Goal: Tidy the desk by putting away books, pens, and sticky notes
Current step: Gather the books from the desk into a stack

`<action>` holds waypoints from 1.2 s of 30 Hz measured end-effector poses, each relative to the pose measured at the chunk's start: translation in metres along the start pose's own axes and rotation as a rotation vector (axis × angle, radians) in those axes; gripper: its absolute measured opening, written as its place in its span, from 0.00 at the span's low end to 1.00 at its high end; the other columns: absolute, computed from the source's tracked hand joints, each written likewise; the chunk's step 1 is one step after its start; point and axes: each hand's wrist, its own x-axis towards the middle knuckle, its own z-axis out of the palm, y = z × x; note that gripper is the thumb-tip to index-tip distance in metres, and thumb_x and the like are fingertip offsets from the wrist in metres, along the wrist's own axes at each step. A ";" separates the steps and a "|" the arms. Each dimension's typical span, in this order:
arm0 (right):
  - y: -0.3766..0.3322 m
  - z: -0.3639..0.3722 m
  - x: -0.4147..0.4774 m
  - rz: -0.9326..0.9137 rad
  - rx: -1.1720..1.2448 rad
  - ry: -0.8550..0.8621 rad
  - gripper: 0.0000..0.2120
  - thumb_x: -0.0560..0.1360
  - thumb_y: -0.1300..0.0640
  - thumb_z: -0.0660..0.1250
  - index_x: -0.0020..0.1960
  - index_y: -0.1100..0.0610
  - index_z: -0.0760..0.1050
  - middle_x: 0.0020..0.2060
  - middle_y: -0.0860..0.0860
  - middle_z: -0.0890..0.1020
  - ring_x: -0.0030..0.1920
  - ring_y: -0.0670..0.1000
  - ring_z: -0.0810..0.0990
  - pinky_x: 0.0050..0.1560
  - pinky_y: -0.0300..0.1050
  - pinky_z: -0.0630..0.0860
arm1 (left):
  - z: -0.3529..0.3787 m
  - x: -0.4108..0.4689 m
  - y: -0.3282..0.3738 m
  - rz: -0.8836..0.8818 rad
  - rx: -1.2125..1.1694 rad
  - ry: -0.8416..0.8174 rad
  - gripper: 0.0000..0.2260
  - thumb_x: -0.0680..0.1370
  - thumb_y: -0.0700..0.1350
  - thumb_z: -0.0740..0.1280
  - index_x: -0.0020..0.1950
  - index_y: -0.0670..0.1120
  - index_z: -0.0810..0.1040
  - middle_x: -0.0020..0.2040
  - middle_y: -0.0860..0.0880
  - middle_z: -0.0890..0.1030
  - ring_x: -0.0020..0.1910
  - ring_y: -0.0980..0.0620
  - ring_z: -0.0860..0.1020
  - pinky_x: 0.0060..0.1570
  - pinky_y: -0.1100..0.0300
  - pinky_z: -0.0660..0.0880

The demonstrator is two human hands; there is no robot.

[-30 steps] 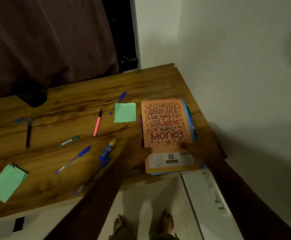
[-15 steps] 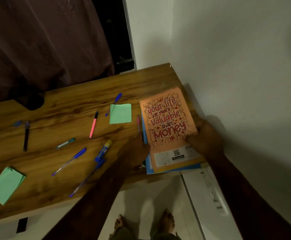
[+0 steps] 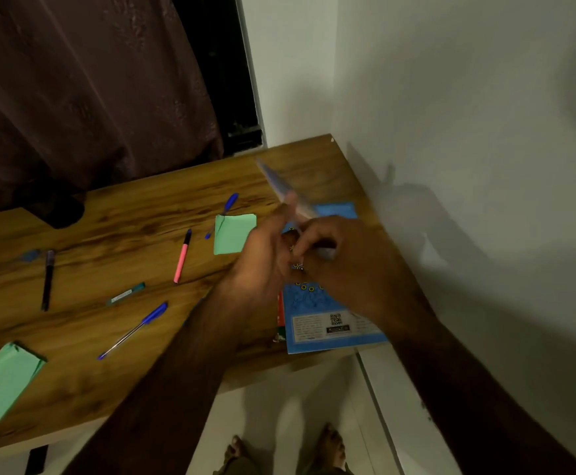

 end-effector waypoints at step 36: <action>0.081 -0.026 0.014 0.523 -0.228 0.288 0.08 0.69 0.52 0.71 0.44 0.49 0.72 0.40 0.48 0.82 0.40 0.54 0.84 0.45 0.54 0.82 | -0.068 0.000 -0.029 -0.040 0.123 0.591 0.14 0.78 0.31 0.62 0.62 0.41 0.75 0.58 0.38 0.78 0.56 0.34 0.79 0.52 0.36 0.78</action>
